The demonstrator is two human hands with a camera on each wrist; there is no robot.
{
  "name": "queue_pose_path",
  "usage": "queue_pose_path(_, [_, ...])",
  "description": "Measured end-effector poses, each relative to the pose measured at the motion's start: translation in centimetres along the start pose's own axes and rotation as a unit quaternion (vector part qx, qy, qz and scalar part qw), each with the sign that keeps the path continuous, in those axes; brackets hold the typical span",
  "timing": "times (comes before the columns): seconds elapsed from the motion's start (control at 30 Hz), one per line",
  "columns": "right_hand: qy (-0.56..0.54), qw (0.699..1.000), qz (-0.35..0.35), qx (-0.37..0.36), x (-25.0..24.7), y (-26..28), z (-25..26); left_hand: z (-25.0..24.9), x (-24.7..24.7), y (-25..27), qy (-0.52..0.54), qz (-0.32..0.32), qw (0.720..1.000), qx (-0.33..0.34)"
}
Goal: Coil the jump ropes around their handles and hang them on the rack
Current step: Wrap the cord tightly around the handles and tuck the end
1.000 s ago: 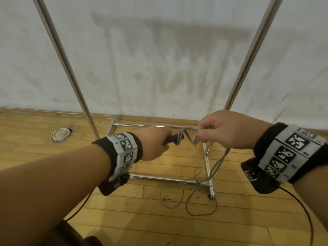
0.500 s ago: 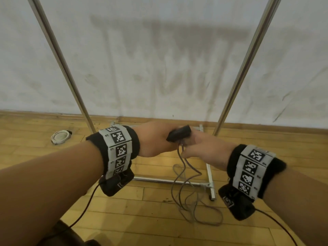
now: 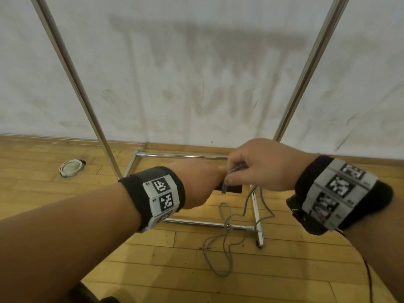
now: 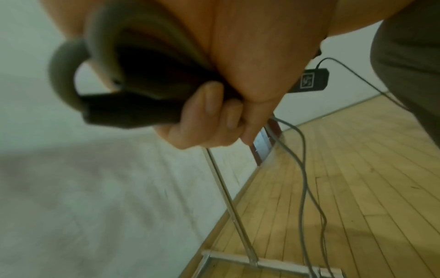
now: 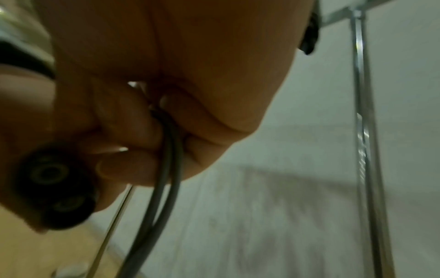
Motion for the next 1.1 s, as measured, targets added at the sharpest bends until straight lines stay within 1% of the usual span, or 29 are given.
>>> queue_pose_path(0.07, [-0.135, 0.991, 0.011, 0.008, 0.1, 0.1, -1.7, -0.3, -0.6, 0.1, 0.015, -0.032, 0.999, 0.036])
queue_pose_path(0.1, [-0.213, 0.977, 0.020, 0.011, 0.4, 0.1, -2.3, -0.5, -1.1, 0.3, 0.033, -0.049, 0.997, 0.050])
queue_pose_path(0.2, [-0.394, 0.919, 0.019, 0.018, 1.3, 0.3, -4.0, -0.8, -2.5, 0.9, 0.080, -0.093, 0.989, 0.081])
queue_pose_path(0.33, [-0.558, 0.829, 0.014, 0.032, 2.5, 0.2, -4.7, -1.2, -3.6, 1.6, 0.130, -0.121, 0.978, 0.109])
queue_pose_path(0.4, [-0.616, 0.786, 0.007, 0.047, 3.2, 0.2, -4.8, -0.6, -4.8, 1.9, 0.170, -0.165, 0.967, 0.097])
queue_pose_path(0.43, [-0.630, 0.774, 0.005, 0.060, 3.7, 0.2, -4.8, 0.1, -5.3, 2.0, 0.188, -0.191, 0.960, 0.080])
queue_pose_path(0.47, [-0.627, 0.776, 0.007, 0.077, 4.3, 0.2, -4.7, 0.9, -5.8, 2.0, 0.205, -0.216, 0.953, 0.059])
queue_pose_path(0.5, [-0.609, 0.788, 0.011, 0.094, 4.9, 0.2, -4.5, 1.7, -6.0, 1.9, 0.215, -0.234, 0.948, 0.035])
queue_pose_path(0.57, [-0.541, 0.832, 0.014, 0.120, 5.7, 0.0, -3.6, 3.5, -6.0, 1.3, 0.214, -0.243, 0.946, -0.019])
queue_pose_path(0.6, [-0.484, 0.866, 0.015, 0.124, 5.7, 0.0, -3.0, 4.4, -5.7, 0.9, 0.205, -0.236, 0.949, -0.048])
queue_pose_path(0.63, [-0.395, 0.911, 0.013, 0.122, 5.4, 0.0, -2.4, 5.3, -5.3, 0.5, 0.189, -0.222, 0.953, -0.078])
queue_pose_path(0.67, [-0.274, 0.956, 0.011, 0.108, 4.7, 0.1, -1.7, 6.0, -4.8, 0.2, 0.167, -0.204, 0.959, -0.103])
queue_pose_path(0.7, [-0.149, 0.986, 0.011, 0.081, 4.0, 0.2, -0.9, 6.4, -4.3, -0.1, 0.139, -0.177, 0.967, -0.120])
queue_pose_path(0.73, [-0.049, 0.997, 0.010, 0.050, 3.3, 0.4, -0.1, 6.3, -3.8, -0.3, 0.112, -0.147, 0.975, -0.124])
queue_pose_path(0.77, [0.012, 1.000, 0.003, 0.028, 2.4, 0.6, 0.5, 5.8, -3.1, -0.5, 0.087, -0.112, 0.983, -0.118])
queue_pose_path(0.83, [0.052, 0.998, -0.030, 0.011, 0.5, 1.0, 0.7, 3.8, -1.7, -0.7, 0.044, -0.052, 0.995, -0.071])
queue_pose_path(0.9, [0.035, 0.998, -0.056, 0.016, -1.1, 1.4, -0.2, 1.4, -0.7, -0.8, 0.016, -0.021, 1.000, -0.007])
queue_pose_path(0.93, [0.008, 0.998, -0.061, 0.024, -1.5, 1.5, -1.1, 0.6, -0.6, -0.6, 0.014, -0.025, 0.999, 0.017])
queue_pose_path(1.0, [-0.096, 0.993, -0.060, 0.045, -1.6, 1.7, -3.1, -0.4, -1.2, -0.1, 0.033, -0.045, 0.997, 0.053])
queue_pose_path(1.03, [-0.177, 0.981, -0.054, 0.056, -1.2, 1.7, -3.9, -0.7, -1.7, 0.3, 0.047, -0.056, 0.995, 0.068])
queue_pose_path(1.07, [-0.268, 0.960, -0.046, 0.067, -0.5, 1.8, -4.5, -0.9, -2.2, 0.6, 0.060, -0.069, 0.993, 0.079])
queue_pose_path(1.1, [-0.356, 0.931, -0.041, 0.074, 0.2, 1.7, -4.8, -0.9, -2.7, 0.9, 0.069, -0.082, 0.991, 0.085])
Point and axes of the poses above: each hand's wrist, its own y-axis away from the middle knuckle, its own x-axis out of the palm, z = x × y, the point moved 7 cm from there along -y, towards the middle knuckle, and after that the axes turned 7 degrees about y, right-handed, at the moved point
